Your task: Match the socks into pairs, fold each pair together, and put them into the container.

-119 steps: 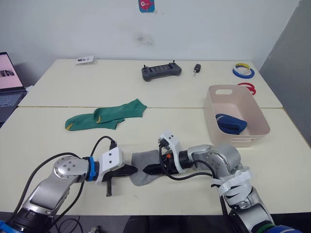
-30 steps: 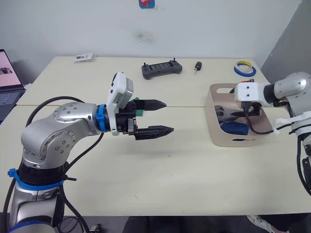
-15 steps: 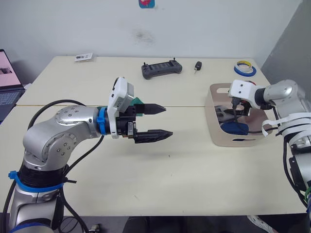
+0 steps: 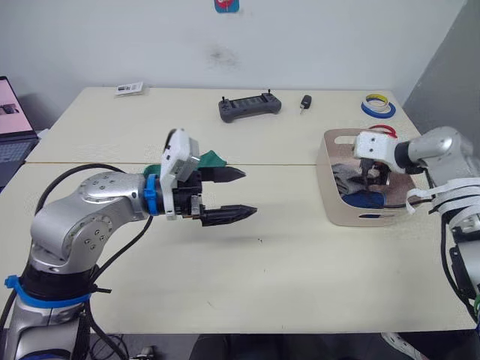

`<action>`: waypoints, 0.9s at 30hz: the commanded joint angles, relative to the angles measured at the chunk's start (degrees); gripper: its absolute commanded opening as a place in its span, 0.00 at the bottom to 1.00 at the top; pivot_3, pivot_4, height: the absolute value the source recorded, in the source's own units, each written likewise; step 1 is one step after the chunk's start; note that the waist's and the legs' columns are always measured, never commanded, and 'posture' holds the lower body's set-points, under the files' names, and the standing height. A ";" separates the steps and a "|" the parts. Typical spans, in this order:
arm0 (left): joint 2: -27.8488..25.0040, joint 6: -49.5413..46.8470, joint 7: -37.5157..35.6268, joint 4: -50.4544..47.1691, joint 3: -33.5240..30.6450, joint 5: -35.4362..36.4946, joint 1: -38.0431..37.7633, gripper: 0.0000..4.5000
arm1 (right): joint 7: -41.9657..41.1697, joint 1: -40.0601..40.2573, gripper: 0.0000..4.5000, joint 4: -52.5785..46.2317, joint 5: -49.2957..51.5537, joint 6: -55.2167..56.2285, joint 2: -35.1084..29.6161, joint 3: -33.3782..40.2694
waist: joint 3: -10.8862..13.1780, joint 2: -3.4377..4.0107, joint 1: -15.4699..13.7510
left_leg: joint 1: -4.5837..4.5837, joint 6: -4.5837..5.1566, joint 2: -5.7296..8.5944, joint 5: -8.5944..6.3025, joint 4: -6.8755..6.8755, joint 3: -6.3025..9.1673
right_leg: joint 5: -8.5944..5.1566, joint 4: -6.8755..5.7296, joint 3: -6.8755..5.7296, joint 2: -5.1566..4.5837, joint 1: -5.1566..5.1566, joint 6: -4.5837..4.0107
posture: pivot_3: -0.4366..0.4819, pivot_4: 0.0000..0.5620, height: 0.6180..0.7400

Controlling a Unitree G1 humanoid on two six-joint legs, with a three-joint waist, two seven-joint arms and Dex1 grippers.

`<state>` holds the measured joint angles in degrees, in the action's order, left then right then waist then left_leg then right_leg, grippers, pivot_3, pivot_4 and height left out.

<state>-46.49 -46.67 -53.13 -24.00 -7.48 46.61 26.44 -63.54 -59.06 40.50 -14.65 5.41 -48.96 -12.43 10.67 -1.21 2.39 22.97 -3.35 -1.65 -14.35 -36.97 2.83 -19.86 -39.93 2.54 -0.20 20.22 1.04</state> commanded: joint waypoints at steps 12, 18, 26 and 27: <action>6.38 22.90 10.48 12.69 -31.06 -17.12 -36.42 1.00 | 11.40 41.44 1.00 -69.86 36.41 -26.22 9.23 18.91 | -0.03 0.02 -0.48 | -0.05 0.22 -0.06 -0.13 0.01 0.13 | 0.00 -0.05 -0.04 -0.07 -0.11 -0.01 | 0.48 0.27 1.00; 9.37 28.19 10.18 18.04 -34.33 -17.80 -43.10 1.00 | 11.29 51.83 1.00 -74.77 36.73 -28.63 9.11 14.29 | -0.13 -0.16 -0.93 | -0.10 0.22 0.06 -0.14 0.00 0.14 | 0.01 -0.01 -0.12 -0.20 -0.18 0.03 | 0.48 0.27 1.00; 8.76 26.38 13.93 17.32 -33.07 -16.47 -39.28 1.00 | 12.20 52.70 1.00 -73.11 36.89 -26.72 10.75 13.00 | -0.19 -0.25 -0.74 | -0.10 0.23 0.01 -0.14 0.03 0.16 | 0.01 0.00 -0.13 -0.12 -0.16 0.03 | 0.48 0.27 1.00; 8.66 25.47 14.89 17.13 -32.42 -16.21 -37.64 1.00 | 12.27 52.78 1.00 -72.93 36.91 -26.49 11.04 12.90 | -0.20 -0.26 -0.78 | -0.10 0.23 0.01 -0.14 0.04 0.16 | 0.01 -0.01 -0.14 -0.12 -0.16 0.03 | 0.48 0.27 1.00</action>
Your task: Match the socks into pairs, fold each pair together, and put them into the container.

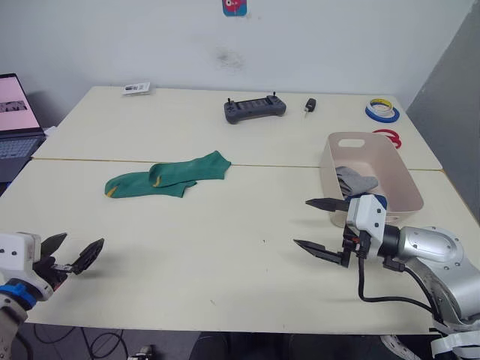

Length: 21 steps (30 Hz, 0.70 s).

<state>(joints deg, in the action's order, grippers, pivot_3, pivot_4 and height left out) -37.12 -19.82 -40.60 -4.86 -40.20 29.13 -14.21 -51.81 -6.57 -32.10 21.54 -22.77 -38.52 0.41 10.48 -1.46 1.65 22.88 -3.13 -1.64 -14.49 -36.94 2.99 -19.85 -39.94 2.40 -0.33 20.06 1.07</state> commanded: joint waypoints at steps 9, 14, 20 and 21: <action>-0.47 -9.49 9.20 3.59 12.36 -1.19 24.04 1.00 | 2.12 -1.51 1.00 0.73 -0.58 2.87 1.79 -1.75 | -0.02 -0.04 0.02 | 0.01 -0.01 0.04 0.01 -0.02 0.01 | 0.00 -0.01 -0.03 0.03 -0.02 0.00 | 0.48 0.27 1.00; 0.43 -7.68 16.88 18.88 18.56 -8.63 38.33 1.00 | 3.94 -2.98 1.00 -0.99 -0.46 0.34 2.44 -3.81 | -0.02 -0.05 0.25 | 0.00 0.00 -0.02 0.01 -0.03 0.07 | 0.01 -0.08 -0.05 0.15 0.03 0.00 | 0.48 0.27 1.00; 2.21 -5.73 15.68 33.10 23.80 -12.22 48.26 1.00 | 6.25 -5.26 1.00 -2.84 -0.09 -3.17 2.97 -5.17 | -0.03 -0.06 0.00 | 0.05 -0.03 0.04 0.03 -0.08 -0.04 | 0.01 -0.08 -0.10 0.12 0.06 0.01 | 0.48 0.27 1.00; 2.49 -5.35 15.10 34.94 24.23 -12.43 49.49 1.00 | 6.54 -5.54 1.00 -3.10 -0.03 -3.59 3.04 -5.29 | -0.03 -0.07 -0.01 | 0.07 -0.03 0.04 0.03 -0.10 -0.04 | 0.01 -0.08 -0.12 0.12 0.08 0.01 | 0.48 0.27 1.00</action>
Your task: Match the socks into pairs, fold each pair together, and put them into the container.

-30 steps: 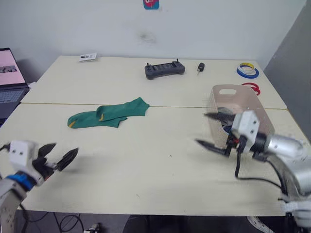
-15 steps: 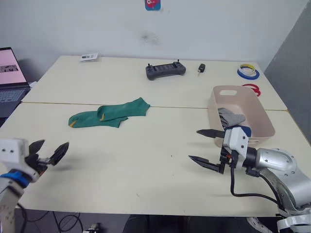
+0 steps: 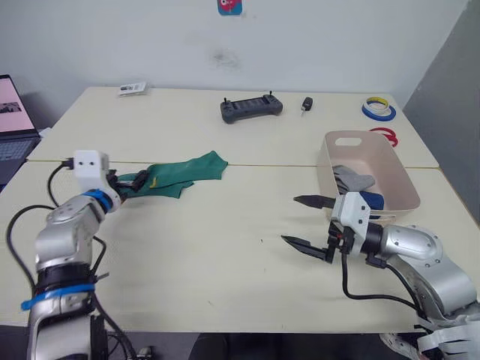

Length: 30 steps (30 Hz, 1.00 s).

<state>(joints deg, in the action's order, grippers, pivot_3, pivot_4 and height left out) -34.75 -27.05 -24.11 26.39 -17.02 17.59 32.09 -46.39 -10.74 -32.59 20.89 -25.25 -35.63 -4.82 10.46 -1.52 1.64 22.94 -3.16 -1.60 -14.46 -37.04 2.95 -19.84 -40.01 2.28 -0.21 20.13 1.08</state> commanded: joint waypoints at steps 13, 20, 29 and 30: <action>2.26 7.96 -2.80 22.91 3.65 -4.58 13.76 0.74 | 2.89 -4.37 1.00 -4.94 2.23 -4.80 1.22 -1.13 | 0.00 -0.01 0.04 | 0.01 -0.06 0.00 0.04 0.00 0.00 | 0.00 -0.03 -0.04 0.00 0.03 0.01 | 0.48 0.27 1.00; 2.50 7.88 -3.42 20.26 2.31 -3.40 13.11 0.25 | 3.15 -3.70 1.00 -5.46 2.38 -5.17 0.80 -0.40 | 0.00 -0.01 0.07 | 0.00 -0.14 -0.02 0.08 0.00 0.00 | 0.00 -0.04 -0.04 0.00 0.03 0.01 | 0.48 0.27 1.00; 2.69 -4.27 -6.68 -4.16 0.56 4.47 4.60 0.01 | 2.88 -3.43 1.00 -4.75 1.91 -4.31 0.53 -0.19 | 0.00 -0.01 0.09 | 0.02 -0.20 -0.04 0.12 0.00 0.04 | 0.00 -0.04 0.05 -0.02 0.02 0.01 | 0.48 0.27 1.00; 2.93 -6.60 -7.27 -8.02 0.73 5.91 3.27 0.01 | 2.80 -3.48 1.00 -4.62 1.85 -4.21 0.44 -0.12 | 0.00 -0.01 0.08 | 0.01 -0.21 -0.04 0.12 0.00 0.06 | 0.00 -0.04 0.07 -0.02 0.01 0.01 | 0.48 0.27 1.00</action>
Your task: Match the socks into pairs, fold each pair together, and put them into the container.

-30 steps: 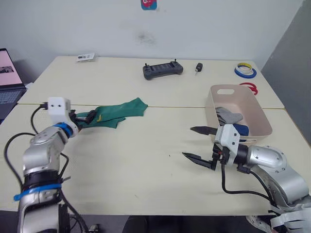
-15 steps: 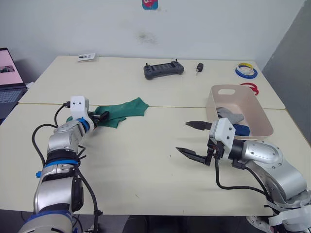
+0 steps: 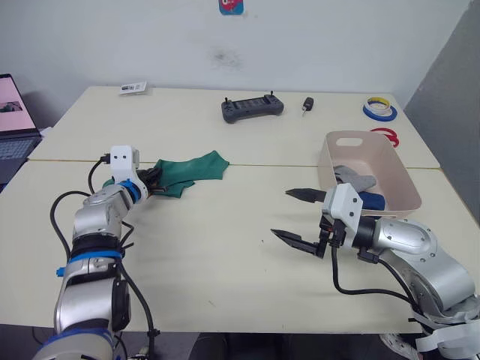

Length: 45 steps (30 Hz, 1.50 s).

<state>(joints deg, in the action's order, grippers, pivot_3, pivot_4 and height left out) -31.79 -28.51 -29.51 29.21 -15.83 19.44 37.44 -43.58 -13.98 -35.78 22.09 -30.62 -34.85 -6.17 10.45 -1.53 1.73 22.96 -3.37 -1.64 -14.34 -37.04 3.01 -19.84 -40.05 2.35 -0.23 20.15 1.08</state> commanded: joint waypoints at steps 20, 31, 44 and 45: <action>6.14 -32.67 -7.29 -49.72 5.45 32.80 -5.06 0.01 | -2.10 0.22 1.00 -2.43 5.52 -1.61 -7.09 8.53 | 0.01 0.00 0.12 | -0.04 0.03 -0.01 -0.01 0.01 0.02 | 0.00 0.04 0.08 0.07 -0.08 0.00 | 0.48 0.27 1.00; 2.70 -41.33 3.77 -48.48 -7.65 47.33 -18.35 0.01 | -4.89 0.56 1.00 -2.72 8.10 -2.58 -11.45 9.25 | 0.01 0.00 -0.02 | -0.06 0.11 0.00 -0.06 0.00 0.05 | -0.01 0.06 0.10 0.04 -0.11 0.01 | 0.48 0.27 1.00; -2.09 -32.59 -0.53 -44.23 -4.81 35.08 -35.86 0.01 | -6.57 1.95 1.00 -2.37 0.74 2.49 -11.14 -0.84 | 0.01 0.02 -0.09 | -0.07 0.19 0.02 -0.11 0.05 0.03 | -0.01 0.12 0.11 -0.01 -0.10 0.00 | 0.48 0.27 1.00; -1.97 -32.08 -0.31 -44.13 -5.06 34.73 -35.88 0.01 | -6.64 1.88 1.00 -2.30 0.67 2.55 -10.98 -1.08 | 0.01 0.01 -0.09 | -0.07 0.19 0.02 -0.11 0.05 0.02 | -0.01 0.12 0.11 -0.01 -0.10 0.00 | 0.48 0.27 1.00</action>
<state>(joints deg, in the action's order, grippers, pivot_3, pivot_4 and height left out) -33.48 -61.76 -29.36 -14.84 -20.47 54.64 1.82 -49.94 -11.98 -36.75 23.12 -29.34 -46.02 -7.55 10.47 -1.52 1.64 22.89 -3.17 -1.63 -14.46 -36.98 3.04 -19.85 -39.94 2.45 -0.24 20.05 1.08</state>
